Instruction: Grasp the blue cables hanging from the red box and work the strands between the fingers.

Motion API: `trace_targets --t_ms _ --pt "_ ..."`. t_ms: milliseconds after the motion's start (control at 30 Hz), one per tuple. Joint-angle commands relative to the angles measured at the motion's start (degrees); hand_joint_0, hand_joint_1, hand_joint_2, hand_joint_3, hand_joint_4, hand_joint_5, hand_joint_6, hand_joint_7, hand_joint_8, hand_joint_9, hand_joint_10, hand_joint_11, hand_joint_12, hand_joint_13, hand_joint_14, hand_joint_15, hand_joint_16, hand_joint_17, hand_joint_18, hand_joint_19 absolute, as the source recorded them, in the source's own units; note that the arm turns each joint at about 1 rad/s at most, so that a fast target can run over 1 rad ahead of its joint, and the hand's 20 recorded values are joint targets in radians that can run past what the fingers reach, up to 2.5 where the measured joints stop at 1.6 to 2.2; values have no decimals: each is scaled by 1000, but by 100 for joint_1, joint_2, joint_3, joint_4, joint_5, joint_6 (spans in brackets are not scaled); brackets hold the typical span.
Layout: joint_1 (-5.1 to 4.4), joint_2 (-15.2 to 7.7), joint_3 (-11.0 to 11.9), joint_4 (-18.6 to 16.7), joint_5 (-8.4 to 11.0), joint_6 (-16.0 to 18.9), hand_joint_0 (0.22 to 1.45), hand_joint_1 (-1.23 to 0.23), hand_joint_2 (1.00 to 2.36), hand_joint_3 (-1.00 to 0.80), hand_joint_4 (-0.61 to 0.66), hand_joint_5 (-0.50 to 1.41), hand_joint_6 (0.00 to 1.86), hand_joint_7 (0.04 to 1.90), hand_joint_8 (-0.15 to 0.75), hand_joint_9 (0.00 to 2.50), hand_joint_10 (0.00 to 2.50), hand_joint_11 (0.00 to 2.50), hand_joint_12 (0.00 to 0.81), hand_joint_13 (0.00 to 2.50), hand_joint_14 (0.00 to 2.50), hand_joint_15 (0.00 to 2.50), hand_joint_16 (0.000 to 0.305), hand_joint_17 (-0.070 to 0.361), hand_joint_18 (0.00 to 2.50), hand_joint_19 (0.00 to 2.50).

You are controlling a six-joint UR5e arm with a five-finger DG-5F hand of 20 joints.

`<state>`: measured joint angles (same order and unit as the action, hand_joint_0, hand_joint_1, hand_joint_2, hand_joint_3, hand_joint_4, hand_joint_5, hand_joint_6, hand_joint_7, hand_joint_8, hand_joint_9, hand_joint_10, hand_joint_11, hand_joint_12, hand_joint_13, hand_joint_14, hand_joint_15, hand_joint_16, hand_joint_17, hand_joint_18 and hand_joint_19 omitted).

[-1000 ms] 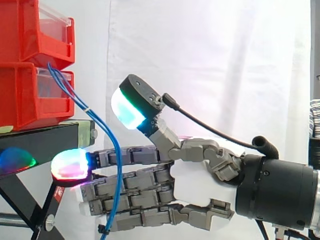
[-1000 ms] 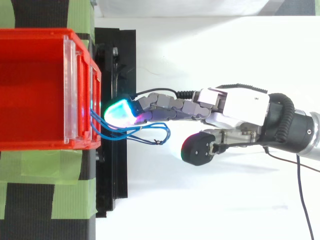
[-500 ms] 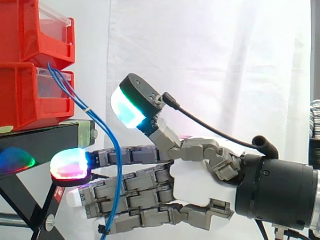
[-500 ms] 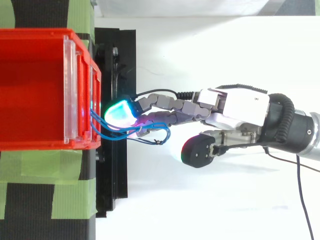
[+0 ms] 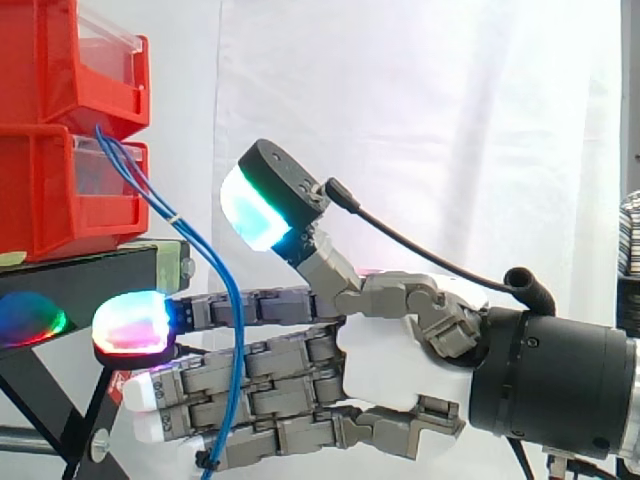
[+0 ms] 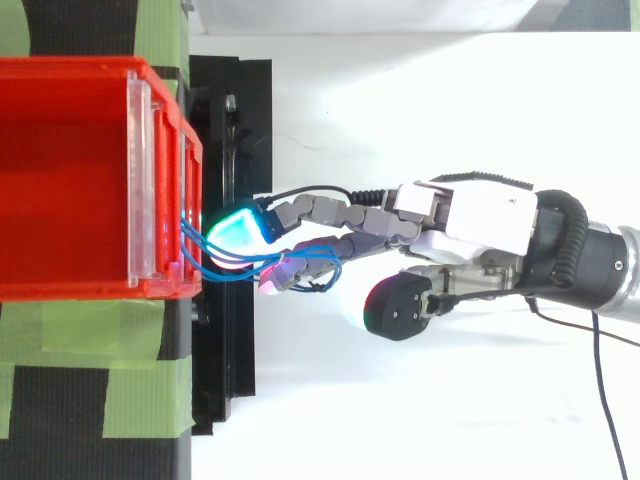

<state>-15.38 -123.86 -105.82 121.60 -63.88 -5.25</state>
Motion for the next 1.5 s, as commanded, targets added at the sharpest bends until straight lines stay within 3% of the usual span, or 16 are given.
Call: trace_targets --t_ms 0,933,1467 --pt "8 -7 0 -5 -2 7 733 -352 1000 -1000 208 -319 4 644 380 580 7 365 398 475 9 340 57 128 469 365" --pt "0 2 0 -5 -2 33 751 -373 1000 -1000 242 -251 5 651 410 792 12 545 425 762 16 529 53 119 636 359" --pt "0 2 0 -5 -2 33 776 -416 1000 -1000 266 -188 5 666 422 1017 16 818 444 1005 21 806 50 113 791 421"
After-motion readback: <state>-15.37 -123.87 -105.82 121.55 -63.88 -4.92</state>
